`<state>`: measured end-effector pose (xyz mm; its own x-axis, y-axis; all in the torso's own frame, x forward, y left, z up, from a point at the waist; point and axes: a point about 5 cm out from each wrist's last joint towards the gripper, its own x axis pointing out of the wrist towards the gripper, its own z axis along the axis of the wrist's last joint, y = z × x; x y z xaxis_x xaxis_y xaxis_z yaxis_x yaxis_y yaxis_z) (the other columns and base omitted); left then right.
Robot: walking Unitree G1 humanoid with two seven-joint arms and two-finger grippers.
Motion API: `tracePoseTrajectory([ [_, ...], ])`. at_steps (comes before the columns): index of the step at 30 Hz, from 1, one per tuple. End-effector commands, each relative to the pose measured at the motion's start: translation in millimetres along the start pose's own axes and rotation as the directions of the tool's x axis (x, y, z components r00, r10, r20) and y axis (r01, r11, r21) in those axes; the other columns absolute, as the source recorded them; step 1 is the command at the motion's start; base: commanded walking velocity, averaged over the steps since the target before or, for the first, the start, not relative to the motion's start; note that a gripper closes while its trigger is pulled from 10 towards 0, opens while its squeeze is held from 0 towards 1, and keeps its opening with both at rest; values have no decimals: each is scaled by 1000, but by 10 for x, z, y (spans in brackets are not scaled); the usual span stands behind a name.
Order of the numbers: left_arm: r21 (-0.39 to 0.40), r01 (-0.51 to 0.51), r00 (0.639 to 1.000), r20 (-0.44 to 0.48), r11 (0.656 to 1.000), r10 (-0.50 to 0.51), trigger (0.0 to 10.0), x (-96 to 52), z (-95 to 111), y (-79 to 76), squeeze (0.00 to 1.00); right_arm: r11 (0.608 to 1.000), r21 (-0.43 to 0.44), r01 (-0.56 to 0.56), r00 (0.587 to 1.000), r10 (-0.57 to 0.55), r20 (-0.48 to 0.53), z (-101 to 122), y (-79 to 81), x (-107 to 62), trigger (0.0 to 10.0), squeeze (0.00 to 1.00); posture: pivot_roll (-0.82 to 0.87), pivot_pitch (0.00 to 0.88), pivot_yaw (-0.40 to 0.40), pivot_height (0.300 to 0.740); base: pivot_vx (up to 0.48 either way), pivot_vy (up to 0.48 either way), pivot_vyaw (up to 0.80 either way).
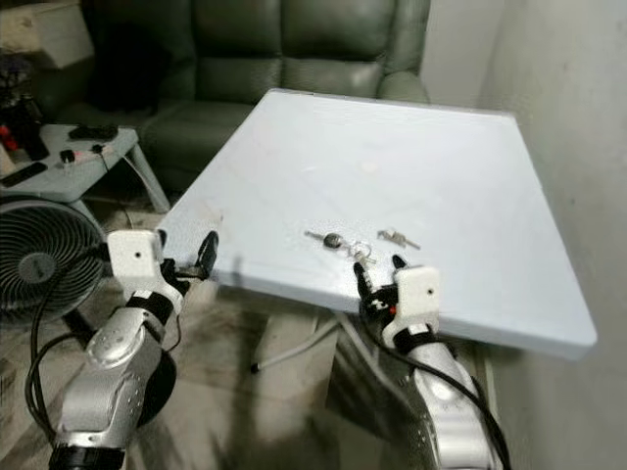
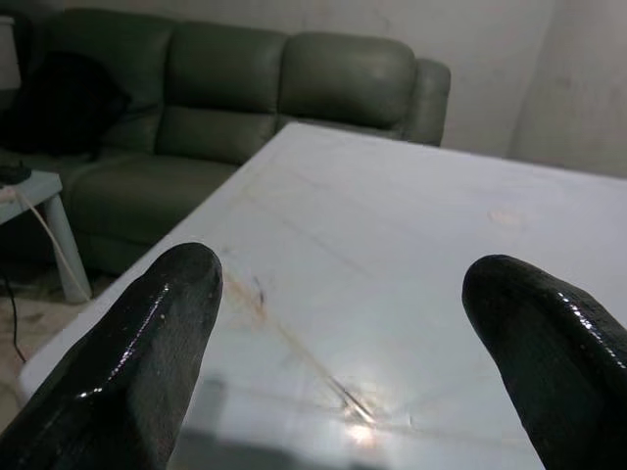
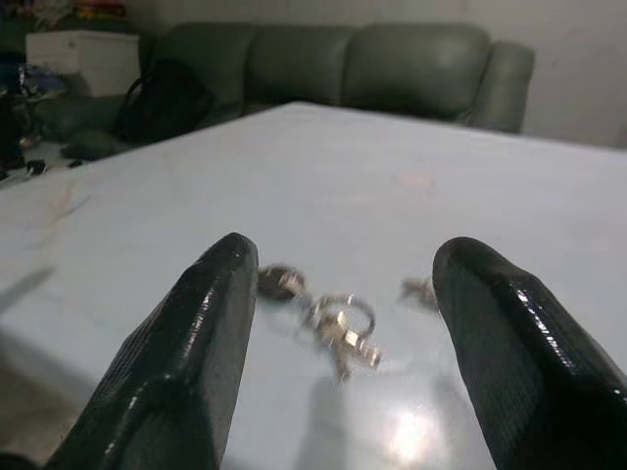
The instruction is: Hang keys on a hook
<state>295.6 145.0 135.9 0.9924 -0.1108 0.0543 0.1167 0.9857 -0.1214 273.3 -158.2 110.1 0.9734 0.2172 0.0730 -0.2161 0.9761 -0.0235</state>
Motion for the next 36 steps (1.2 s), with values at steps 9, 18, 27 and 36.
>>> tracePoseTrajectory([
  [9,18,-36,999,2,999,36,10000,-10,15,90,0,1000,16,-26,999,26,19,43,80,49,10000,0,33,0,7,740,245,0,0],
  [18,17,-61,998,-9,998,61,10000,-52,-22,74,0,1000,14,-22,999,23,-34,-9,57,58,10000,0,37,0,4,740,0,0,0],
  [27,13,-3,1000,-6,1000,3,10000,-141,-72,-55,0,995,-92,-42,991,30,-134,-43,-49,200,10000,0,43,0,-6,740,0,0,0],
  [36,32,59,998,-13,998,-59,10000,-236,-104,-185,0,983,-152,-101,981,73,-181,23,-121,368,10000,0,55,0,-27,740,0,0,0],
])
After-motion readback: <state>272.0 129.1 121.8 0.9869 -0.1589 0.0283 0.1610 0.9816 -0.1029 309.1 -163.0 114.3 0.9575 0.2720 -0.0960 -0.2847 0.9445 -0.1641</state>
